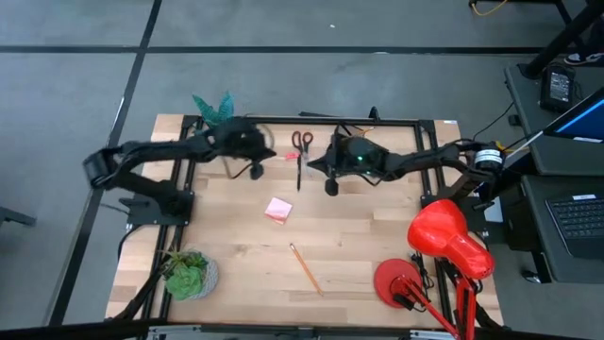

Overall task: Pick and place office supplies into organizer
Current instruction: Put the black scissors into the black desk organizer

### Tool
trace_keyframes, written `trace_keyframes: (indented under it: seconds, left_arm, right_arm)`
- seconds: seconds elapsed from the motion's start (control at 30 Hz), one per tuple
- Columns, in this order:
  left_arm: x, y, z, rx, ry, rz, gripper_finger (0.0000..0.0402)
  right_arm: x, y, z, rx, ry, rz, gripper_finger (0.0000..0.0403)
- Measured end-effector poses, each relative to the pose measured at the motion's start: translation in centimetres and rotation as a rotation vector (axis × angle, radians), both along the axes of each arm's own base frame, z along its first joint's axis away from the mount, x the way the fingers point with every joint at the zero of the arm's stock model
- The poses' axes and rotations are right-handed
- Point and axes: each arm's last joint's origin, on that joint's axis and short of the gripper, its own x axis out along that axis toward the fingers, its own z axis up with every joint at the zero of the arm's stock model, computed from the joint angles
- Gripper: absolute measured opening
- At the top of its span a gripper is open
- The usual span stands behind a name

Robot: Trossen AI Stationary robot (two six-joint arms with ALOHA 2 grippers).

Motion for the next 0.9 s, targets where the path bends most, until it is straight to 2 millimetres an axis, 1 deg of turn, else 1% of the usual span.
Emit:
trace_keyframes:
  seconds: [0.17, 0.27, 0.33, 0.5, 0.6, 0.7, 0.77, 0.9]
  left_arm:
    - [3.6, 2.8, 0.5, 0.006, 0.122, -0.024, 0.0008]
    - [4.9, 4.5, 1.3, 0.025, 0.164, -0.009, 0.0018]
    - [5.5, 5.6, 1.5, 0.024, 0.189, 0.004, 0.0031]
    - [7.3, 8.2, 1.7, -0.023, 0.212, 0.053, 0.0075]
    - [8.4, 9.6, 0.8, -0.097, 0.257, 0.104, 0.0103]
    - [8.9, 10.9, -0.4, -0.160, 0.365, 0.188, 0.0122]
    - [9.1, 11.6, -1.3, -0.185, 0.433, 0.249, 0.0129]
    - [9.7, 12.5, -3.1, -0.244, 0.462, 0.289, 0.0131]
  right_arm:
    - [-2.4, -0.1, -1.2, 0.006, -0.074, -0.036, 0.0007]
    - [-3.6, 0.2, -1.5, -0.003, -0.117, -0.036, 0.0007]
    - [-4.1, 0.4, -1.7, -0.013, -0.130, -0.034, 0.0007]
    - [-4.6, 0.5, -1.9, -0.041, -0.144, -0.033, 0.0007]
    - [-4.6, 0.5, -1.9, -0.040, -0.141, -0.035, 0.0007]
    - [-4.7, 0.5, -2.0, -0.032, -0.131, -0.036, 0.0007]
    - [-4.7, 0.5, -2.1, -0.022, -0.127, -0.037, 0.0007]
    - [-4.7, 0.5, -2.1, -0.005, -0.125, -0.041, 0.0007]
